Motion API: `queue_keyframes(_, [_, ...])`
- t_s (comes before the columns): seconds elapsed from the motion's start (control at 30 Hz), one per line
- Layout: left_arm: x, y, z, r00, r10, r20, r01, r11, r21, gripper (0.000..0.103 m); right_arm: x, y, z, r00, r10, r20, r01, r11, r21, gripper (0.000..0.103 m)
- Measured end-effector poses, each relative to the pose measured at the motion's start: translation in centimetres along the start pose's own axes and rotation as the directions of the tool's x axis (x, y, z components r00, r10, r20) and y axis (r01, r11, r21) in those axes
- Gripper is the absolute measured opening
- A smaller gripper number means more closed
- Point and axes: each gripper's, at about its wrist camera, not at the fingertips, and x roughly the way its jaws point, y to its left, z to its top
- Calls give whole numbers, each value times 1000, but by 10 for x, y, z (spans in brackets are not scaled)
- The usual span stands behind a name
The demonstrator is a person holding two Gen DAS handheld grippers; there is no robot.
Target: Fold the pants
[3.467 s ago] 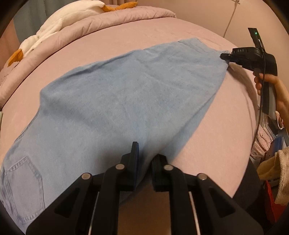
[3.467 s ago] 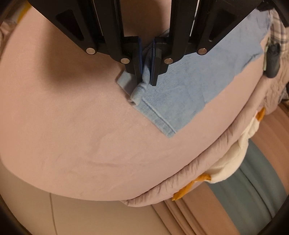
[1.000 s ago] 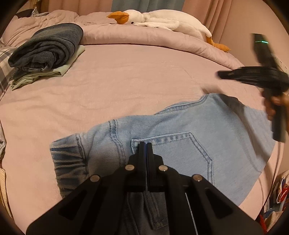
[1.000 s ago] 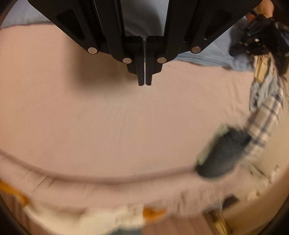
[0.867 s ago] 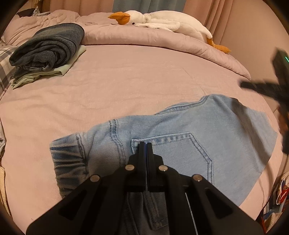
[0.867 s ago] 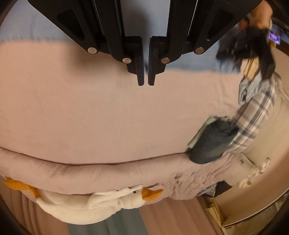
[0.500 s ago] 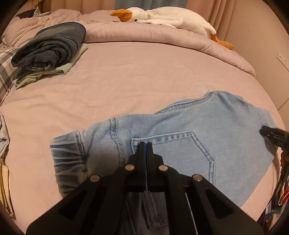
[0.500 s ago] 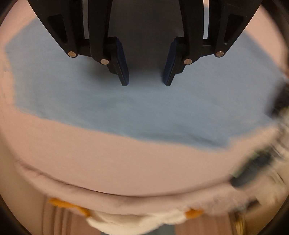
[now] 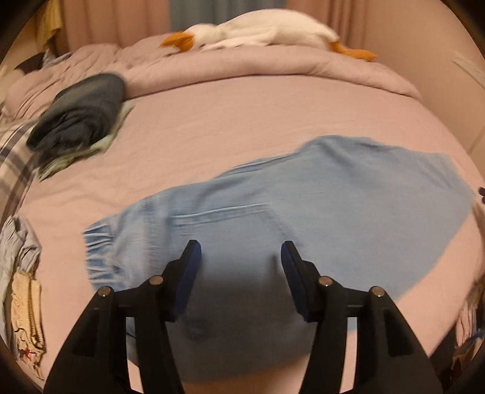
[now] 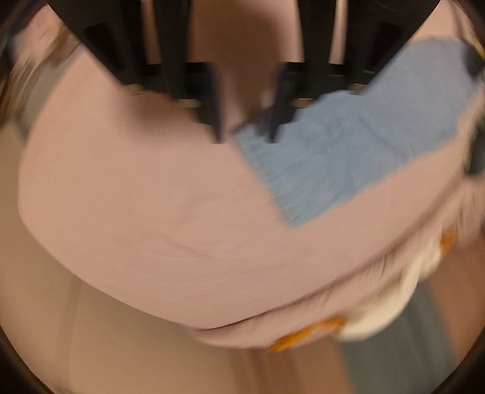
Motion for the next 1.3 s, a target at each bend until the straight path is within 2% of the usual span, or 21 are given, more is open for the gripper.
queue_keyframes(0.03, [-3,-10,0,999,-34,6,34,999,6,55,-4,-8,-4,1000,21,15,-22,998,50,61])
queue_keyframes(0.07, [-5,-19,-1,998,-70,5,70,998,10,55,-4,-16,-11,997,76,16,-77,991,106,61])
queue_keyframes(0.17, [0,-52,1,984,-177,-20,178,984,31,55,6,-23,-29,983,185,-4,-181,967,178,61])
queue_keyframes(0.27, [12,-86,4,962,-267,-59,269,962,36,55,24,-5,-31,980,196,-13,-191,965,178,61])
queue_keyframes(0.4, [26,-121,11,916,-390,-89,393,919,15,55,40,17,-13,968,251,7,-249,954,167,61])
queue_keyframes(0.47, [37,-135,15,886,-449,-114,449,893,-21,55,40,16,-10,971,240,19,-240,960,142,61])
queue_keyframes(0.5, [40,-140,16,873,-471,-126,471,881,-36,55,40,16,-9,970,241,30,-243,961,133,58])
queue_keyframes(0.53, [43,-145,16,860,-491,-136,489,871,-50,55,44,20,-5,968,247,42,-250,960,126,42])
queue_keyframes(0.57, [48,-149,16,855,-498,-147,495,867,-59,55,43,16,-7,967,251,39,-254,959,127,32])
queue_keyframes(0.6, [51,-153,15,859,-486,-162,484,874,-54,55,45,16,-5,962,271,36,-273,952,139,22])
queue_keyframes(0.63, [55,-156,13,869,-462,-176,463,886,-38,55,40,9,-8,956,289,42,-292,945,145,20])
queue_keyframes(0.7, [59,-157,10,878,-443,-182,448,894,-15,53,28,12,-6,953,293,76,-300,947,113,18])
queue_keyframes(0.77, [58,-158,7,880,-442,-174,451,893,11,53,20,11,-6,948,300,102,-309,946,92,16])
queue_keyframes(0.87, [58,-161,7,884,-432,-180,443,896,26,53,54,5,-11,962,273,-7,-268,948,170,15])
queue_keyframes(0.93, [59,-162,9,882,-433,-186,443,897,14,54,55,-1,-14,952,306,24,-304,928,216,15])
queue_keyframes(1.0, [58,-161,14,875,-445,-190,451,892,-13,56,46,8,-12,962,271,27,-271,947,173,15])
queue_keyframes(1.07, [57,-157,19,855,-485,-181,484,873,-56,56,23,25,-10,968,241,77,-246,967,67,16])
queue_keyframes(1.13, [51,-153,25,818,-556,-146,543,831,-122,56,-4,52,-10,950,278,144,-275,961,-40,16])
queue_keyframes(1.2, [42,-150,32,776,-624,-93,604,777,-175,58,-23,79,-16,932,317,176,-294,944,-148,16])
queue_keyframes(1.23, [36,-150,35,763,-643,-69,624,759,-187,61,-31,93,-20,927,326,185,-288,935,-207,16])
queue_keyframes(1.3, [24,-149,40,747,-665,-12,650,733,-199,79,-44,128,-35,917,350,192,-272,900,-339,16])
